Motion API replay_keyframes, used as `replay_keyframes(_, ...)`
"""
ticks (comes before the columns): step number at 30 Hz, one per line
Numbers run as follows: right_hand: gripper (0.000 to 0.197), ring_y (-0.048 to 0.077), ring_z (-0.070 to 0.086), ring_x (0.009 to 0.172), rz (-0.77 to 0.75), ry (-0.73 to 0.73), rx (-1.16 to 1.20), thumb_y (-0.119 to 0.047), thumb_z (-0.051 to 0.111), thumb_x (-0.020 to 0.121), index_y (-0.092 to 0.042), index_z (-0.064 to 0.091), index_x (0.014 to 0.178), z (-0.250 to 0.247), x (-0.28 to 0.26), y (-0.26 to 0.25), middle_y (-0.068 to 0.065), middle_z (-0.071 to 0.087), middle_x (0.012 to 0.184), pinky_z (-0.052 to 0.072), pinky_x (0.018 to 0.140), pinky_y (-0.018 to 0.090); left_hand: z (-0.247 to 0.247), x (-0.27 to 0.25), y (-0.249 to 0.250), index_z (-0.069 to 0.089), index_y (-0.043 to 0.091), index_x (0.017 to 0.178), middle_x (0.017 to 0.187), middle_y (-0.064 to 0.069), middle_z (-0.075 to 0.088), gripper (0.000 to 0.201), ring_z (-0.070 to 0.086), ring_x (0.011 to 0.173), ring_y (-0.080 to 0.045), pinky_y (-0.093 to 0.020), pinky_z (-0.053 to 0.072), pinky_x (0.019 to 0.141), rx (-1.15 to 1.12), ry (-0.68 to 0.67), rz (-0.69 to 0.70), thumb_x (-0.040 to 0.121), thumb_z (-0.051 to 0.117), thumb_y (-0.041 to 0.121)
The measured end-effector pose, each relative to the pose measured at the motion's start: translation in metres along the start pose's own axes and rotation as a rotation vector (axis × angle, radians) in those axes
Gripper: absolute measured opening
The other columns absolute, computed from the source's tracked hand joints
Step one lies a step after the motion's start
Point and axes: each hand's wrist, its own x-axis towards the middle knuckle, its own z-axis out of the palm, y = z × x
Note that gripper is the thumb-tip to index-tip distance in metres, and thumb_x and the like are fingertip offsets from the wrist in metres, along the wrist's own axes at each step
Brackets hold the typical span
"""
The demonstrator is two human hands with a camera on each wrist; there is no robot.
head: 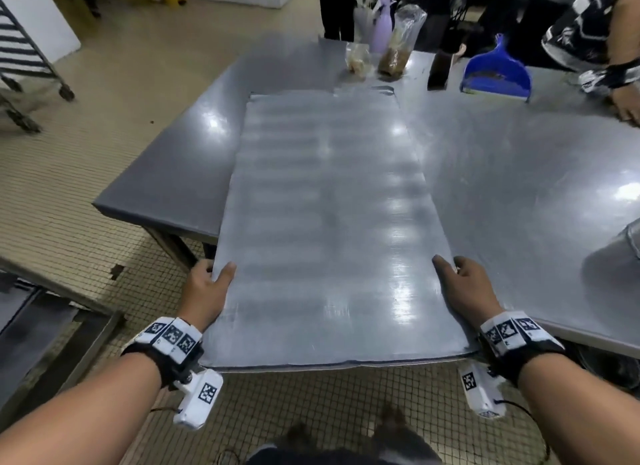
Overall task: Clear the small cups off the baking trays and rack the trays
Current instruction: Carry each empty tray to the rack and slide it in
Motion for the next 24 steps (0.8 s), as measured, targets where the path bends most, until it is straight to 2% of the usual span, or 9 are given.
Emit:
replay_keyframes(3, 0.059, 0.033, 0.068, 0.097, -0.124, -0.045, 0.019, -0.061, 0.055, 0.089, -0.006, 0.066, 0.110, 0.002, 0.025, -0.032, 0.015, 0.072, 0.104, 0.049, 0.079, 0.035, -0.019, -0.004, 0.003, 0.059, 0.020, 0.091, 0.090, -0.004, 0.071, 0.021, 0.068, 0.080, -0.021, -0.036, 0.055, 0.069, -0.039, 0.104, -0.008, 0.094, 0.068, 0.038)
replay_keyframes(5, 0.045, 0.030, 0.068, 0.082, -0.219, -0.087, 0.058, -0.051, 0.058, 0.093, -0.007, 0.063, 0.095, 0.002, 0.039, -0.066, 0.009, 0.070, 0.084, 0.048, 0.069, 0.033, -0.034, -0.009, 0.009, 0.060, 0.021, 0.090, 0.090, -0.002, 0.072, 0.021, 0.069, 0.081, -0.021, -0.036, 0.055, 0.070, -0.066, 0.193, -0.019, 0.092, 0.071, 0.039)
replay_keyframes(7, 0.034, 0.026, 0.061, 0.083, -0.309, -0.151, 0.085, -0.046, 0.058, 0.095, -0.013, 0.050, 0.092, 0.000, 0.048, -0.105, 0.005, 0.062, 0.085, 0.049, 0.078, 0.037, -0.048, -0.019, 0.017, 0.062, 0.015, 0.092, 0.088, -0.002, 0.070, 0.025, 0.067, 0.079, -0.020, -0.032, 0.051, 0.066, -0.076, 0.303, -0.019, 0.090, 0.073, 0.038)
replay_keyframes(9, 0.026, 0.025, 0.059, 0.087, -0.412, -0.212, 0.087, -0.044, 0.057, 0.096, -0.019, 0.048, 0.097, -0.001, 0.060, -0.141, 0.004, 0.058, 0.085, 0.048, 0.084, 0.040, -0.061, -0.033, 0.028, 0.061, 0.011, 0.090, 0.083, -0.002, 0.068, 0.028, 0.064, 0.076, -0.021, -0.031, 0.046, 0.062, -0.077, 0.422, -0.007, 0.089, 0.074, 0.036)
replay_keyframes(12, 0.028, 0.025, 0.064, 0.084, -0.551, -0.279, 0.112, -0.046, 0.058, 0.094, -0.019, 0.055, 0.090, 0.010, 0.080, -0.186, -0.001, 0.063, 0.081, 0.051, 0.083, 0.041, -0.082, -0.059, 0.042, 0.060, 0.008, 0.086, 0.077, -0.001, 0.064, 0.030, 0.060, 0.070, -0.022, -0.025, 0.043, 0.055, -0.063, 0.567, -0.032, 0.090, 0.073, 0.035)
replay_keyframes(14, 0.035, 0.023, 0.065, 0.083, -0.637, -0.326, 0.118, -0.051, 0.058, 0.092, -0.016, 0.062, 0.090, 0.023, 0.084, -0.213, 0.001, 0.068, 0.084, 0.052, 0.082, 0.041, -0.099, -0.081, 0.047, 0.060, 0.006, 0.086, 0.073, 0.000, 0.062, 0.030, 0.059, 0.069, -0.022, -0.023, 0.041, 0.054, -0.049, 0.673, -0.059, 0.090, 0.074, 0.033)
replay_keyframes(19, 0.033, 0.022, 0.063, 0.073, -0.819, -0.486, 0.114, -0.048, 0.060, 0.092, -0.016, 0.061, 0.084, 0.057, 0.057, -0.271, 0.005, 0.068, 0.079, 0.049, 0.073, 0.037, -0.132, -0.158, 0.053, 0.061, 0.009, 0.089, 0.077, 0.002, 0.064, 0.033, 0.060, 0.071, -0.017, -0.027, 0.040, 0.056, 0.001, 0.898, -0.150, 0.089, 0.074, 0.039)
replay_keyframes(21, 0.032, 0.017, 0.058, 0.068, -0.871, -0.568, 0.142, -0.043, 0.062, 0.093, -0.014, 0.057, 0.079, 0.068, 0.038, -0.288, 0.006, 0.064, 0.077, 0.045, 0.072, 0.034, -0.141, -0.191, 0.050, 0.064, 0.007, 0.089, 0.082, -0.003, 0.068, 0.037, 0.063, 0.077, -0.023, -0.032, 0.046, 0.063, 0.008, 0.978, -0.176, 0.087, 0.076, 0.042)
replay_keyframes(24, 0.036, 0.022, 0.059, 0.075, -0.975, -0.676, 0.112, -0.047, 0.065, 0.090, -0.012, 0.061, 0.088, 0.083, 0.008, -0.305, 0.002, 0.062, 0.078, 0.045, 0.075, 0.034, -0.150, -0.241, 0.042, 0.069, 0.007, 0.091, 0.089, -0.007, 0.074, 0.047, 0.070, 0.084, -0.025, -0.042, 0.057, 0.077, -0.007, 1.067, -0.211, 0.081, 0.077, 0.052)
